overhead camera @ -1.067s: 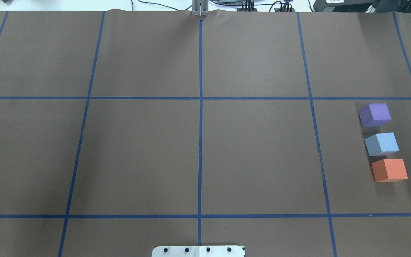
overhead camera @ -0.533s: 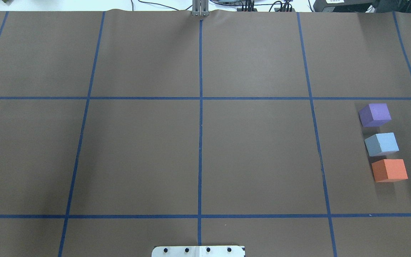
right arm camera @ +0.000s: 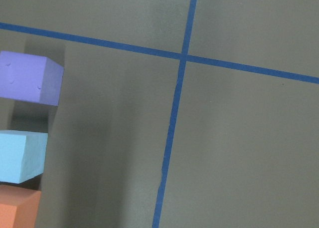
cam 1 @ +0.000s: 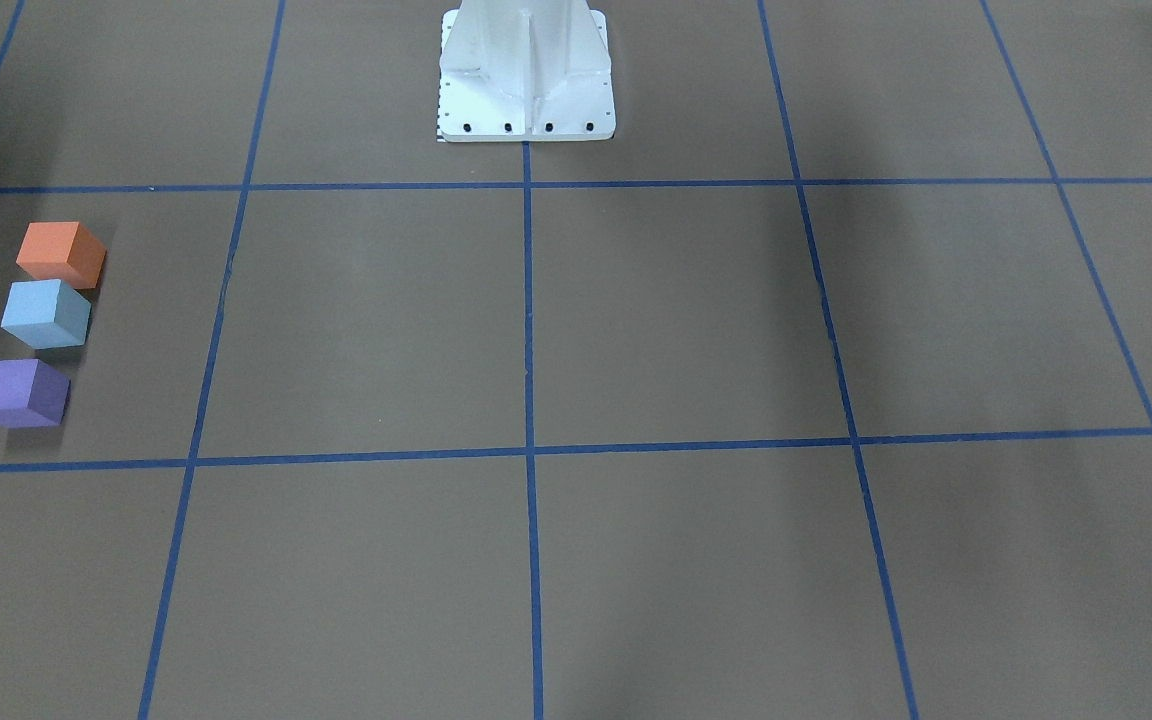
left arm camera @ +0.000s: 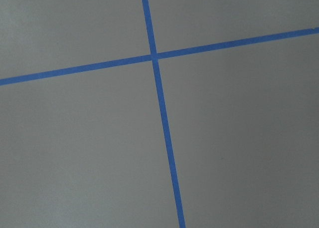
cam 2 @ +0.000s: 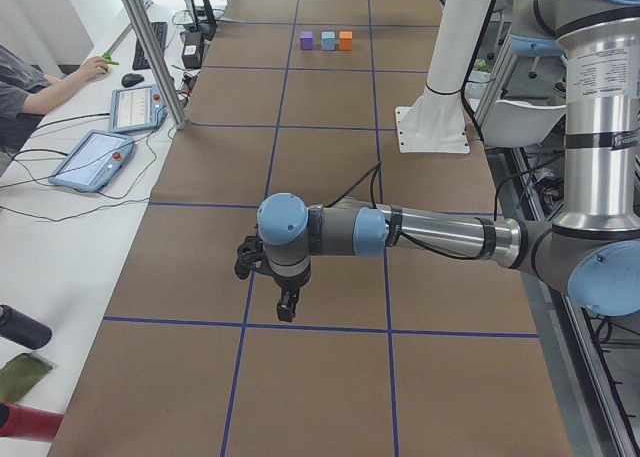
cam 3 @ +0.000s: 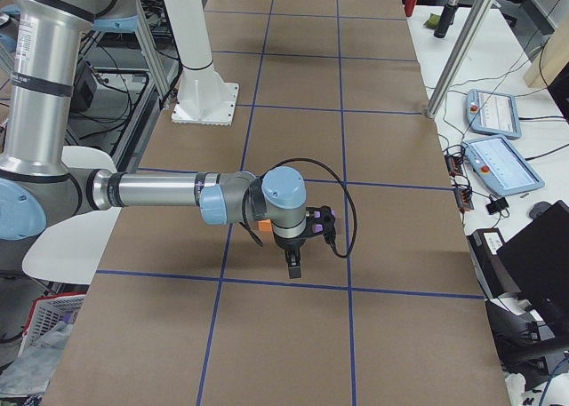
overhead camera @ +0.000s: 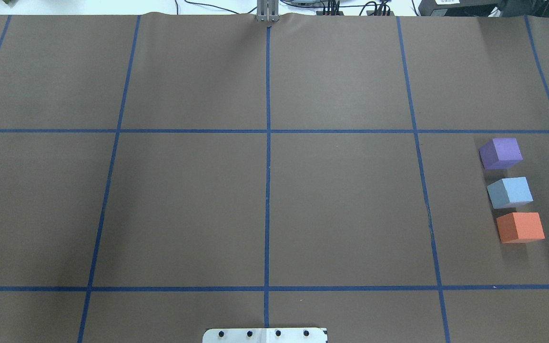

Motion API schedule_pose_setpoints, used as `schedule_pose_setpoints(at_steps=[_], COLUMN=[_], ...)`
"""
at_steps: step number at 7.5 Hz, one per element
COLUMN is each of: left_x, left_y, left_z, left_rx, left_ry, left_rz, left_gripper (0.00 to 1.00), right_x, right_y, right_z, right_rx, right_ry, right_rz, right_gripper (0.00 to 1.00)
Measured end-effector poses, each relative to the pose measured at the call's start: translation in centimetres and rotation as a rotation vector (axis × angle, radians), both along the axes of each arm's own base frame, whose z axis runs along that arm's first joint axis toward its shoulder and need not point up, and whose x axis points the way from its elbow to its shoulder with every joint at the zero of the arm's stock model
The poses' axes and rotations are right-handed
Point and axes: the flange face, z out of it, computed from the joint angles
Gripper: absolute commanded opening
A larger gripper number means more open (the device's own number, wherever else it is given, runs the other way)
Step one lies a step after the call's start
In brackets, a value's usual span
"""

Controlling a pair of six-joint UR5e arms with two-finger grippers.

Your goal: Place blue block between orange and purple blocks

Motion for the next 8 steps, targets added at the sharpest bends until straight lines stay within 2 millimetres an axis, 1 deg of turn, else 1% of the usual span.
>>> schedule_pose_setpoints(at_steps=[2,5,8], left_x=[-0.04,-0.02,-0.01], left_y=[0.03,0.19,0.18], left_z=[-0.07,0.63,0.64], left_rx=[0.002,-0.012,-0.013], left_ry=[-0.001,-0.001,-0.001], left_rz=[-0.001,-0.002,-0.002], left_gripper=[1.0,1.0,1.0], right_x=[-0.01,-0.01,-0.01], right_y=[0.08,0.13,0.05], right_z=[0.1,0.08,-0.13], right_rx=[-0.001,-0.001,0.004], right_ry=[-0.001,-0.002,-0.002], right_rz=[0.0,0.001,0.001], right_gripper=[1.0,1.0,1.0])
